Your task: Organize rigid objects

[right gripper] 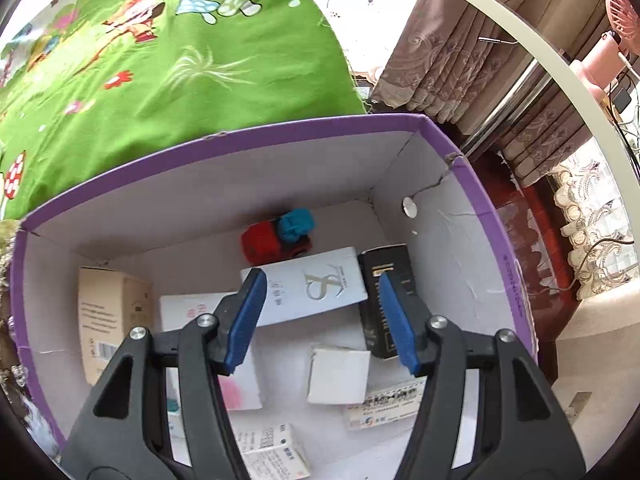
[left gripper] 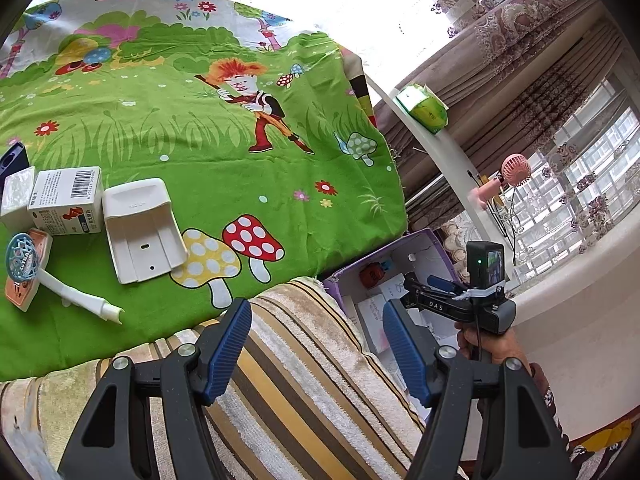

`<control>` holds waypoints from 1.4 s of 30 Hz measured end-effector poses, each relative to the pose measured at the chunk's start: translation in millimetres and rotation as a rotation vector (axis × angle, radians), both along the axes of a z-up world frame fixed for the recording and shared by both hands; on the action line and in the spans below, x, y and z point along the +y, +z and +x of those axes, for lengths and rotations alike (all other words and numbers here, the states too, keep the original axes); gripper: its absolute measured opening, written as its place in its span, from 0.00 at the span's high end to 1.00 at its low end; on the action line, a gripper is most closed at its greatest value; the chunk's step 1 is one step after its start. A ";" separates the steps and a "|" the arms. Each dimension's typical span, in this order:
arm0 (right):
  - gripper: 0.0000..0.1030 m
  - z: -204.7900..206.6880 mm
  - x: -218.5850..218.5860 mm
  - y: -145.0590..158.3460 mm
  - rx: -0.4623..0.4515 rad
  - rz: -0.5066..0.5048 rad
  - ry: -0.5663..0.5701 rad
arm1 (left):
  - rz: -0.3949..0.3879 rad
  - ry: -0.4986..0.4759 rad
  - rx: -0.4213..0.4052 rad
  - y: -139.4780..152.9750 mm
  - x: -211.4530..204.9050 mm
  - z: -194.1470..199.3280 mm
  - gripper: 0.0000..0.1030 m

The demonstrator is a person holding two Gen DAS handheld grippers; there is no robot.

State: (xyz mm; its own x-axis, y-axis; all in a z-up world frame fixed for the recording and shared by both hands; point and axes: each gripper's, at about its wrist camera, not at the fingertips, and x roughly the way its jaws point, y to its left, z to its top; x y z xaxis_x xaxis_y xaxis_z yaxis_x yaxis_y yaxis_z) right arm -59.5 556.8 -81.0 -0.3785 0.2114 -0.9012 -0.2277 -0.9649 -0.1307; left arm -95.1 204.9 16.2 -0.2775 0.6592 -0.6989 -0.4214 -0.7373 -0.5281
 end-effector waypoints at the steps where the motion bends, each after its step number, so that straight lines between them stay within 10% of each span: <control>1: 0.38 3.8 -7.6 8.3 0.022 -0.022 0.006 | -0.001 0.004 0.009 2.6 -2.5 0.0 0.33; 16: 0.22 -7.6 -148.0 111.3 0.244 -0.206 0.270 | -0.148 0.332 0.089 23.2 -157.7 -39.3 0.33; 42: 0.20 -109.3 -332.3 42.8 0.029 -0.131 0.506 | -0.432 0.584 -0.096 -55.7 -229.0 -129.5 0.33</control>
State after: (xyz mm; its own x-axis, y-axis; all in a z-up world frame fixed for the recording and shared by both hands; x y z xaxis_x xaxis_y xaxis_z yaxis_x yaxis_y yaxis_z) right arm -168.8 224.5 -38.3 -0.4296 -0.1180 -0.8953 0.2695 -0.9630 -0.0024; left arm -224.6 -24.1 -39.5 -0.4235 0.0822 -0.9021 0.1382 -0.9784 -0.1540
